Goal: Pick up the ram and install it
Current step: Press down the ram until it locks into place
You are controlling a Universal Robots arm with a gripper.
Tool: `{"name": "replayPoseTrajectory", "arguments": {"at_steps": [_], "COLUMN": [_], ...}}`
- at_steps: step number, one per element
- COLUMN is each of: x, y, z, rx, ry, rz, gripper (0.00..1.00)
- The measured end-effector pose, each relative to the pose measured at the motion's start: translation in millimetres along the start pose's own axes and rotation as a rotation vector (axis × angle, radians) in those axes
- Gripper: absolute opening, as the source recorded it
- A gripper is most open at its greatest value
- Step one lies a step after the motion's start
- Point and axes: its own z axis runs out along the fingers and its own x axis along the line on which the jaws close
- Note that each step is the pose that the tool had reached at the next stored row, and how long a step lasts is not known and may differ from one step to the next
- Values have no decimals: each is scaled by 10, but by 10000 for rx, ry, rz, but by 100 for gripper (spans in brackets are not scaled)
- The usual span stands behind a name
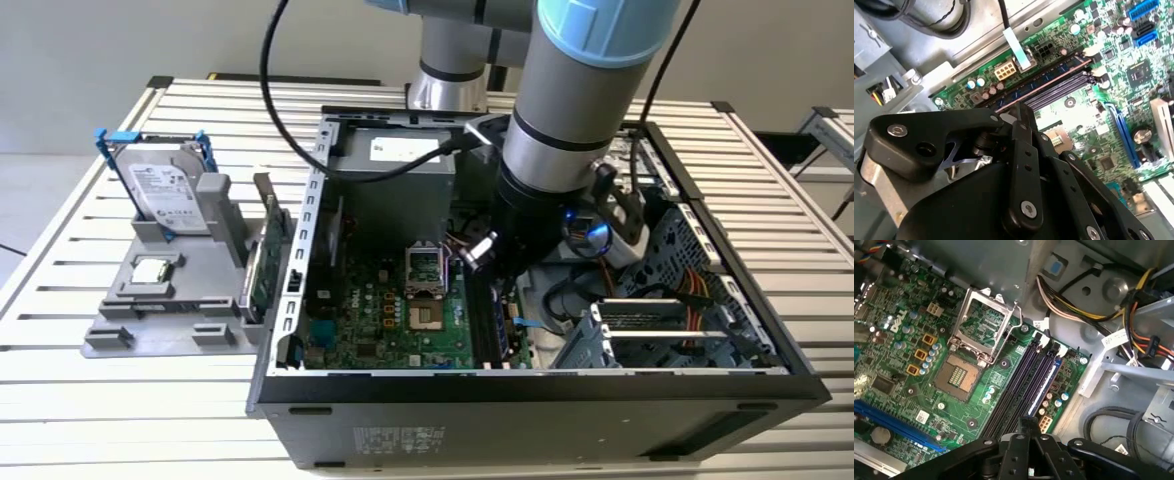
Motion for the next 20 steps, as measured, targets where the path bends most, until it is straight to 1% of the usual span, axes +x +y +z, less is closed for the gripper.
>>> {"name": "replayPoseTrajectory", "arguments": {"at_steps": [20], "x": [-3], "y": [-1], "z": [0], "rx": [-25], "ry": [26], "rz": [-2493], "gripper": [0]}}
